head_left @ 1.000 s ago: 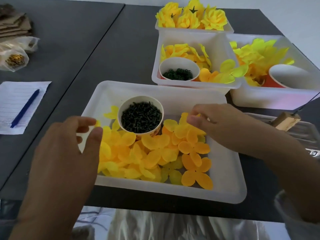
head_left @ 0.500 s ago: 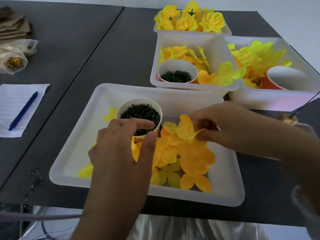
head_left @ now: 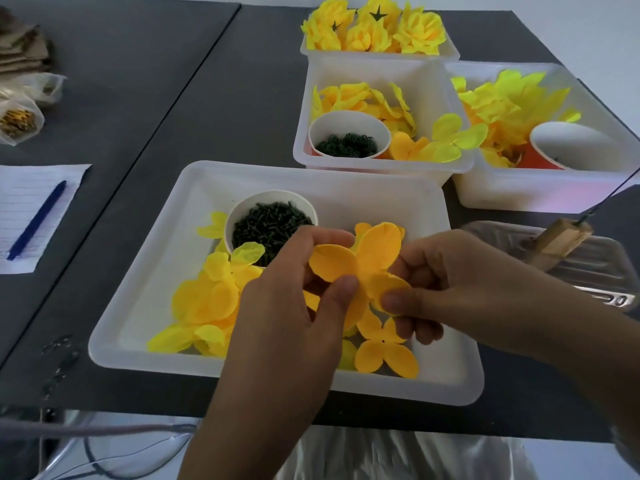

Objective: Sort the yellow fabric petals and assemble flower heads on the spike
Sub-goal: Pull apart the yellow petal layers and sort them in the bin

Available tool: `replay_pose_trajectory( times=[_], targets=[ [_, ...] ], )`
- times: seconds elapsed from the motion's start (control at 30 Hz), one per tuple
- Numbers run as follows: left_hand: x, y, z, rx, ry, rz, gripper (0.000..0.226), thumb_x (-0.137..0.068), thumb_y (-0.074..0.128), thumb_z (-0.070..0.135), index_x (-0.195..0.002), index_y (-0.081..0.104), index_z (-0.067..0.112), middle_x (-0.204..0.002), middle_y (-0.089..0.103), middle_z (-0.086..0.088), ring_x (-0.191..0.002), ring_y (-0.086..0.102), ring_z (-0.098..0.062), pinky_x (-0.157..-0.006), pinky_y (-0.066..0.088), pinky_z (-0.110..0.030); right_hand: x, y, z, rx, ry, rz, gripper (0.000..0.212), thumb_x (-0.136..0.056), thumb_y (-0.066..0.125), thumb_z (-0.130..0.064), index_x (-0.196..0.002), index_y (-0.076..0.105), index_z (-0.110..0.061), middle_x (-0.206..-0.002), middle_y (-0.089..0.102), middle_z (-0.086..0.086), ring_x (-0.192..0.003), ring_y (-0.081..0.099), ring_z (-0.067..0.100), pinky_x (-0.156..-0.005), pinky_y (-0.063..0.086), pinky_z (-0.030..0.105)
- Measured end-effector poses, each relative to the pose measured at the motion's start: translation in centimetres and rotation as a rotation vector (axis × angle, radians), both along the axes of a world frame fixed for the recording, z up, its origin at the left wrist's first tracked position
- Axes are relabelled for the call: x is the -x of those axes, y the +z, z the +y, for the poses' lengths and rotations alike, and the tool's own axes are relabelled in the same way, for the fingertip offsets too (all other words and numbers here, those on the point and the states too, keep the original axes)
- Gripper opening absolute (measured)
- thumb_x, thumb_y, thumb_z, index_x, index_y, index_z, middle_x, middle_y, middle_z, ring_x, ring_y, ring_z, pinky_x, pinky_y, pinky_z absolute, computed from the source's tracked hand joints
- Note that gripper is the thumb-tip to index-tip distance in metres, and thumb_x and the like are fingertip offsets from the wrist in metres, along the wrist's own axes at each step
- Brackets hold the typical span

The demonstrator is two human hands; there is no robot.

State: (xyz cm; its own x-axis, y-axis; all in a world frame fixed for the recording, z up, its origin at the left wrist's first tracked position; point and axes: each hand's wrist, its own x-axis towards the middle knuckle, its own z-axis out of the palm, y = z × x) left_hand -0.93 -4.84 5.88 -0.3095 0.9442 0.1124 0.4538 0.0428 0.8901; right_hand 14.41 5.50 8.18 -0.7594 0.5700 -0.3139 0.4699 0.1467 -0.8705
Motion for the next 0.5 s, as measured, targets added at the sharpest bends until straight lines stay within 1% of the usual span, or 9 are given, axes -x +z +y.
replay_pose_trajectory(
  times=[0.1,0.17,0.2,0.23,0.3,0.37,0.5],
  targets=[
    [-0.1,0.2,0.0,-0.037,-0.014,0.013,0.017,-0.09,0.059,0.032,-0.105,0.057,0.04,-0.084,0.067,0.014,-0.079,0.065,-0.009,-0.059,0.055,-0.04,-0.1,-0.3,-0.5,-0.055,-0.081,0.023,0.028,-0.075,0.063,-0.038,-0.076,0.064,-0.01,-0.056,0.067,0.004,-0.045,0.056,0.006,-0.049,0.046,0.015],
    [-0.2,0.4,0.0,-0.059,-0.025,0.04,0.017,-0.091,0.061,0.028,-0.103,0.056,0.04,-0.085,0.066,0.016,-0.079,0.064,-0.007,-0.057,0.053,-0.034,-0.2,-0.5,-0.9,-0.071,-0.113,0.058,0.024,-0.079,0.065,-0.035,-0.072,0.063,-0.012,-0.051,0.063,0.002,-0.042,0.052,0.003,-0.048,0.042,0.013],
    [-0.3,0.5,0.0,-0.071,-0.022,0.065,0.017,-0.091,0.062,0.028,-0.103,0.056,0.039,-0.087,0.065,0.019,-0.079,0.063,-0.005,-0.06,0.052,-0.032,-0.2,-0.6,-1.0,-0.076,-0.128,0.08,0.024,-0.08,0.065,-0.034,-0.071,0.063,-0.012,-0.049,0.06,0.001,-0.041,0.05,0.002,-0.047,0.041,0.013],
    [-0.3,0.5,0.0,-0.084,-0.013,0.088,0.016,-0.091,0.061,0.028,-0.102,0.056,0.039,-0.088,0.064,0.021,-0.08,0.063,-0.003,-0.063,0.051,-0.03,-0.3,-0.7,-1.2,-0.083,-0.142,0.099,0.027,-0.079,0.065,-0.036,-0.071,0.063,-0.01,-0.047,0.056,0.0,-0.041,0.047,0.003,-0.047,0.04,0.014],
    [-0.3,0.6,-0.1,-0.105,0.002,0.113,0.015,-0.092,0.061,0.028,-0.101,0.055,0.038,-0.09,0.064,0.024,-0.081,0.063,0.0,-0.065,0.051,-0.026,-0.2,-1.0,-1.3,-0.106,-0.164,0.13,0.041,-0.072,0.062,-0.047,-0.072,0.063,-0.006,-0.047,0.049,-0.001,-0.041,0.04,0.004,-0.044,0.036,0.016],
    [-0.2,0.5,-0.1,-0.116,0.008,0.135,0.016,-0.092,0.062,0.027,-0.101,0.055,0.039,-0.09,0.063,0.024,-0.081,0.062,0.001,-0.066,0.05,-0.024,-0.2,-1.1,-1.4,-0.142,-0.177,0.155,0.049,-0.069,0.06,-0.052,-0.073,0.062,-0.003,-0.046,0.044,-0.004,-0.041,0.036,0.003,-0.043,0.032,0.015],
    [-0.2,0.8,-0.2,-0.121,0.003,0.2,0.016,-0.088,0.058,0.034,-0.101,0.053,0.043,-0.092,0.062,0.027,-0.082,0.06,0.006,-0.068,0.049,-0.015,-0.3,-1.2,-1.5,-0.207,-0.155,0.174,0.051,-0.072,0.059,-0.052,-0.069,0.058,-0.001,-0.048,0.041,-0.001,-0.043,0.034,0.004,-0.044,0.032,0.016]
  ],
)
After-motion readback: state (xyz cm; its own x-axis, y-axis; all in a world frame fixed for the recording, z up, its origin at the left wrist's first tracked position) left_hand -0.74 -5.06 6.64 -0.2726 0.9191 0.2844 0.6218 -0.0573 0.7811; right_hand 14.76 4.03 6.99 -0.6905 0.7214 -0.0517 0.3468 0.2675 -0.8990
